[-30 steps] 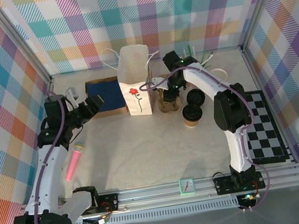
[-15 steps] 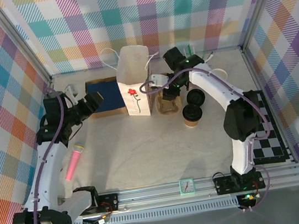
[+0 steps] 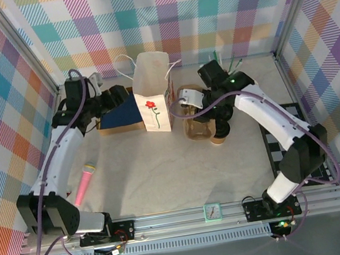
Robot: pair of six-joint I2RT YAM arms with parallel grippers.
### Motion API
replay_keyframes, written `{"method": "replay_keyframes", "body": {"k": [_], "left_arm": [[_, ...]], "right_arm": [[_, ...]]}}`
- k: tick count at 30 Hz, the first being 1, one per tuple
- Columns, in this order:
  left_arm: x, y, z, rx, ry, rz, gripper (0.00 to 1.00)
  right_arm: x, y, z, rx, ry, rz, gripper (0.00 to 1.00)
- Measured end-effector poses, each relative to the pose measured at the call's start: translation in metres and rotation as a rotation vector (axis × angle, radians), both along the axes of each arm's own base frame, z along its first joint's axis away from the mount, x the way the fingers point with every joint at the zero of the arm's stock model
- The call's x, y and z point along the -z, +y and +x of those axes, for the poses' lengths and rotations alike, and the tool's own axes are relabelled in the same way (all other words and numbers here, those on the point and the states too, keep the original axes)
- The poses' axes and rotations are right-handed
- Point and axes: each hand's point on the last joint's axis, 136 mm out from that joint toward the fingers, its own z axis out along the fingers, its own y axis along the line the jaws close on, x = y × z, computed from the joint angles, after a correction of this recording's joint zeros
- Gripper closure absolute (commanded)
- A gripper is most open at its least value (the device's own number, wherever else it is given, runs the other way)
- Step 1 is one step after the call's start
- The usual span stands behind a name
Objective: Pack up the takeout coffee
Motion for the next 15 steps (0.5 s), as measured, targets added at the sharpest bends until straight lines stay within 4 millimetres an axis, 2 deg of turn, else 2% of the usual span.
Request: {"method": "replay_keyframes", "body": {"k": [4, 8, 15], "left_arm": [[0.006, -0.016, 0.019, 0.024, 0.022, 0.035, 0.31], [0.010, -0.029, 0.036, 0.029, 0.033, 0.071, 0.33], [0.021, -0.036, 0.045, 0.006, 0.060, 0.160, 0.39]], "right_arm": [[-0.011, -0.002, -0.010, 0.007, -0.028, 0.028, 0.64], [-0.014, -0.003, -0.016, 0.011, -0.041, 0.041, 0.64], [-0.013, 0.000, -0.025, 0.001, -0.054, 0.046, 0.65]]}}
